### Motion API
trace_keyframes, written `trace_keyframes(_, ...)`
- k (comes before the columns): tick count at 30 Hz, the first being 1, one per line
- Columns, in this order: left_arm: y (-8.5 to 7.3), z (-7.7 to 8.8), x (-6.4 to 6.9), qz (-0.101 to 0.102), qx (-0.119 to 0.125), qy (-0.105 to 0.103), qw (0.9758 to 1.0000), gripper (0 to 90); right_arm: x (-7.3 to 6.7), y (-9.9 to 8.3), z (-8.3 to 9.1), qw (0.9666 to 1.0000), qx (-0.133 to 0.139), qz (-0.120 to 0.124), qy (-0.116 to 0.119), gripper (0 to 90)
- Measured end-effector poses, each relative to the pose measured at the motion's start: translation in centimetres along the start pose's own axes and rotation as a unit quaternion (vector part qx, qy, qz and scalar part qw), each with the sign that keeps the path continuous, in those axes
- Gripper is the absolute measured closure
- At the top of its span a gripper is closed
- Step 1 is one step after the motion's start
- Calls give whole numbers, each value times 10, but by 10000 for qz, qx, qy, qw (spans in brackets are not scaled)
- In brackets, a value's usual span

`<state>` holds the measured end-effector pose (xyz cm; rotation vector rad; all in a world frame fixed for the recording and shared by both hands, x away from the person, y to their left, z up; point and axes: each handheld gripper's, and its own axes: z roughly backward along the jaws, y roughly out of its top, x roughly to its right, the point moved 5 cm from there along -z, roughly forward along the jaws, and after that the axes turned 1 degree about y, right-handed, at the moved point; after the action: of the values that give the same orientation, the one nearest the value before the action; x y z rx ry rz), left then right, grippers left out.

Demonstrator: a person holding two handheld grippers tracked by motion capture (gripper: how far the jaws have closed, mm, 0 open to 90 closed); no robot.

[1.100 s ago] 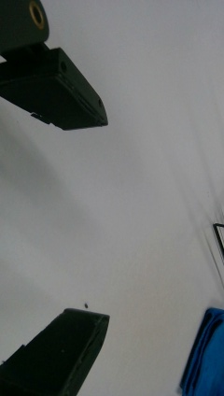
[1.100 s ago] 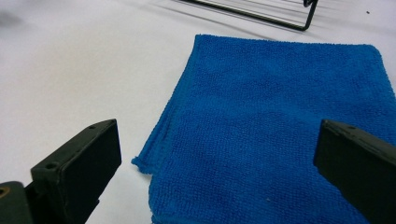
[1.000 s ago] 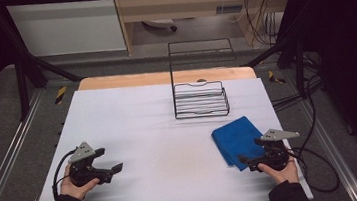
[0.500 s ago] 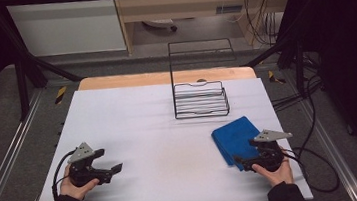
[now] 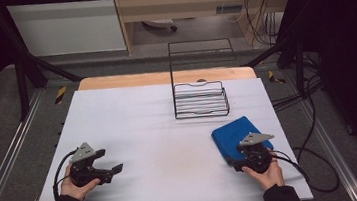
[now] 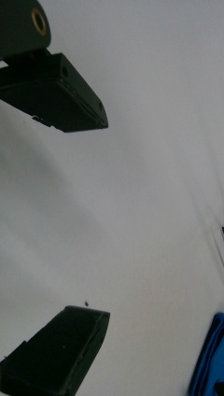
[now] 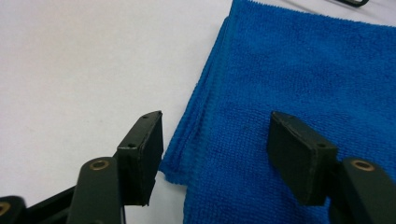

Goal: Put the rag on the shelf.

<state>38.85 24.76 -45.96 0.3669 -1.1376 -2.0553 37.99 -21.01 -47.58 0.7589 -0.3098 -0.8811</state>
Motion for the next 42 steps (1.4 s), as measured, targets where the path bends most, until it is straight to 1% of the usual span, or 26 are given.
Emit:
trace_keyframes(2,0,0,0,13,10,-3,10000,72,-1,-2,-3,9999,-88,73,-41,396)
trace_keyframes(6,-1,0,-2,16,-4,23,10000,74,0,-5,-5,9992,-163,245,-252,475)
trace_keyframes(11,0,1,-2,21,-3,27,10000,76,-2,-7,-6,9984,-208,380,-365,495)
trace_keyframes(15,-1,0,-2,28,-14,23,10000,78,-3,-8,-5,9986,-227,342,-343,496)
trace_keyframes(21,-1,1,-2,51,-12,26,10000,78,-3,-9,-4,9983,-298,375,-347,508)
trace_keyframes(23,-1,1,-2,58,-2,33,10000,79,-2,-9,-4,9981,-326,375,-373,533)
trace_keyframes(26,-1,1,-2,55,-12,36,10000,80,0,-8,-4,9978,-356,375,-415,600)
trace_keyframes(32,-1,1,-2,65,4,36,10000,81,2,-7,-4,9976,-365,402,-431,651)
trace_keyframes(33,-1,1,-2,65,0,37,10000,81,2,-7,-4,9975,-367,413,-431,688)
trace_keyframes(34,-1,1,-2,66,0,38,10000,81,4,-7,-3,9969,-377,471,-514,764)
trace_keyframes(35,-1,1,-2,64,3,37,10000,81,5,-7,-3,9964,-393,508,-552,792)
trace_keyframes(39,-1,1,-2,66,0,34,10000,81,6,-6,-3,9962,-403,499,-583,830)
trace_keyframes(42,-1,1,-2,66,-4,37,10000,83,7,-5,-3,9968,-396,395,-568,844)
